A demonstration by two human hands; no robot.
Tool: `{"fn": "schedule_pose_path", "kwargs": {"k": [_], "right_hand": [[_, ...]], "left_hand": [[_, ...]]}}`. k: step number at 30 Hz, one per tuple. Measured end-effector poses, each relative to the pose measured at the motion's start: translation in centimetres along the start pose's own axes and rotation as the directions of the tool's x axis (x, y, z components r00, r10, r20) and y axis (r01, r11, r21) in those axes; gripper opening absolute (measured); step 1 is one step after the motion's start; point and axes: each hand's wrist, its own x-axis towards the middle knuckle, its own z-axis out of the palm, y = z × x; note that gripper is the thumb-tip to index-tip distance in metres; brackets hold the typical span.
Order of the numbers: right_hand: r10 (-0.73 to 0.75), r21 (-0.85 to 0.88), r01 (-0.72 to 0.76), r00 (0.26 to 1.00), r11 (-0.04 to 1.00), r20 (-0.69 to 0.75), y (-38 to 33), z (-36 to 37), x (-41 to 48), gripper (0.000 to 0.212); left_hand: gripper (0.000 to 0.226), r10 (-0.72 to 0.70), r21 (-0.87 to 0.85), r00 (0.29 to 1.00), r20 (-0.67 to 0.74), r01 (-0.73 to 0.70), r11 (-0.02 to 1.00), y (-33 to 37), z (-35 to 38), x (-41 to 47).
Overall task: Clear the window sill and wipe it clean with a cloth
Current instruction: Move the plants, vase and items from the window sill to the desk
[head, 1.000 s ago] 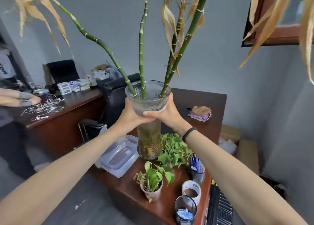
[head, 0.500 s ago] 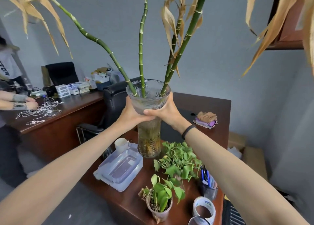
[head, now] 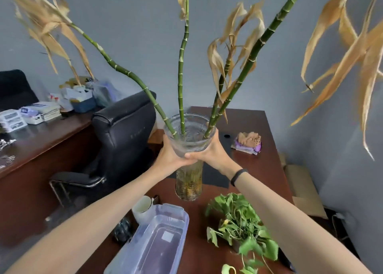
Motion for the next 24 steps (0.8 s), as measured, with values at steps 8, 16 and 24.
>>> {"fn": "schedule_pose_path", "kwargs": {"k": [8,16,24], "right_hand": [[0.158,-0.071,-0.162,0.986,0.984,-0.058,6.6,2.6,2.0,0.115],[0.214,-0.034,-0.22,0.969,0.975,-0.125,10.2,3.8,1.7,0.109],[0.28,-0.008,-0.285,0.946,0.958,-0.165,12.5,4.2,1.1,0.104]], "left_hand": [[0.12,-0.177,0.029,0.98,0.09,0.176,0.984,-11.3,0.0,1.6],[0.122,-0.261,-0.003,0.956,0.137,0.263,0.965,-15.2,1.6,0.5],[0.123,-0.286,0.014,0.943,0.172,0.288,0.958,-17.5,2.7,0.1]]}}
